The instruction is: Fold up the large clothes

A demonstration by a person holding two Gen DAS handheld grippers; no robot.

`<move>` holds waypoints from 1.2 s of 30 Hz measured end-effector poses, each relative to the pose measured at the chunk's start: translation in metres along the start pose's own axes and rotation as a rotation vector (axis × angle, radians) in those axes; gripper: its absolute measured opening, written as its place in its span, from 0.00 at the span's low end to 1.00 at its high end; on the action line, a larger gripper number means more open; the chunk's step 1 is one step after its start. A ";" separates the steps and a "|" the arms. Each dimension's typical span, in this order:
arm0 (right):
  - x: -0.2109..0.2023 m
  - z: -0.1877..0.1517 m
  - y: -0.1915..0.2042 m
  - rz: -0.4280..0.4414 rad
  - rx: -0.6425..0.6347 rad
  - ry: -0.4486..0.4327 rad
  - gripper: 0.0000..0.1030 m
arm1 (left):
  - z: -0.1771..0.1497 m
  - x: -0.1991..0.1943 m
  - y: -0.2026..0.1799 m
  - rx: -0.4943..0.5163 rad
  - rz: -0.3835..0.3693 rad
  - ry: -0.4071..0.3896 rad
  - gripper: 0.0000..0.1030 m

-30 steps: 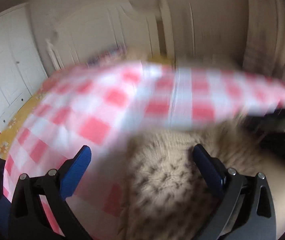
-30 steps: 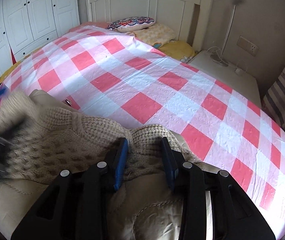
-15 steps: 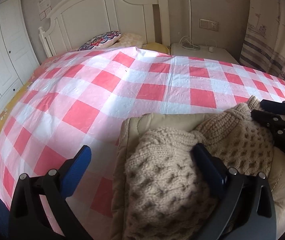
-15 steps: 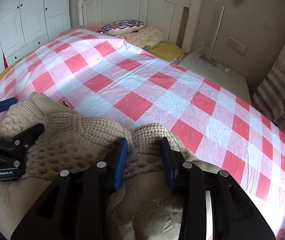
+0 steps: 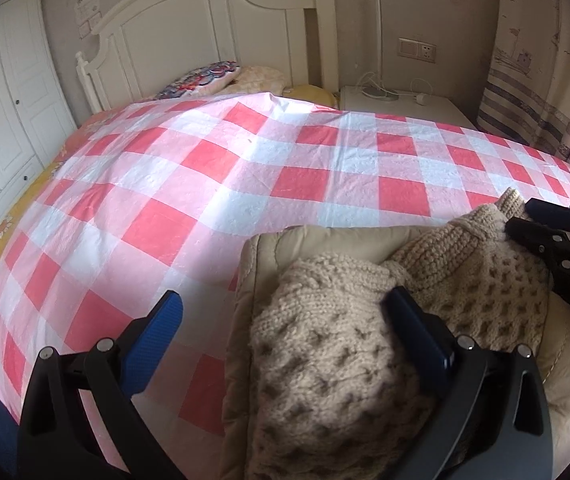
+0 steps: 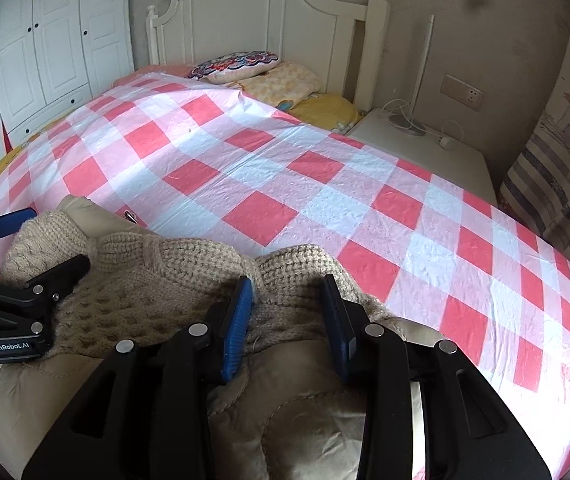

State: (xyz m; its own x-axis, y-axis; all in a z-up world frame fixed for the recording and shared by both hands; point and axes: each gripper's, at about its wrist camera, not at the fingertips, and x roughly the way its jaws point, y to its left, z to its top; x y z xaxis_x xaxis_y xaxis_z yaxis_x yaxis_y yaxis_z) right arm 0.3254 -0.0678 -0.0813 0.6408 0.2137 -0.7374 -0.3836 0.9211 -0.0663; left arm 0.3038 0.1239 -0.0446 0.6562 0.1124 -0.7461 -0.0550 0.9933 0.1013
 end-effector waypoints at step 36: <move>-0.055 -0.078 -0.105 0.251 0.478 -0.108 0.96 | 0.059 0.036 -0.030 -0.054 -0.094 0.055 0.98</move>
State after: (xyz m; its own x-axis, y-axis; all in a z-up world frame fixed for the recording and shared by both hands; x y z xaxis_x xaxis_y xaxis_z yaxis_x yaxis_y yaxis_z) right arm 0.2783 -0.2014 -0.0860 0.6429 0.4545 -0.6166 -0.2042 0.8775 0.4339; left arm 0.3731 0.0966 -0.0359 0.6181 0.0181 -0.7859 -0.0365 0.9993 -0.0057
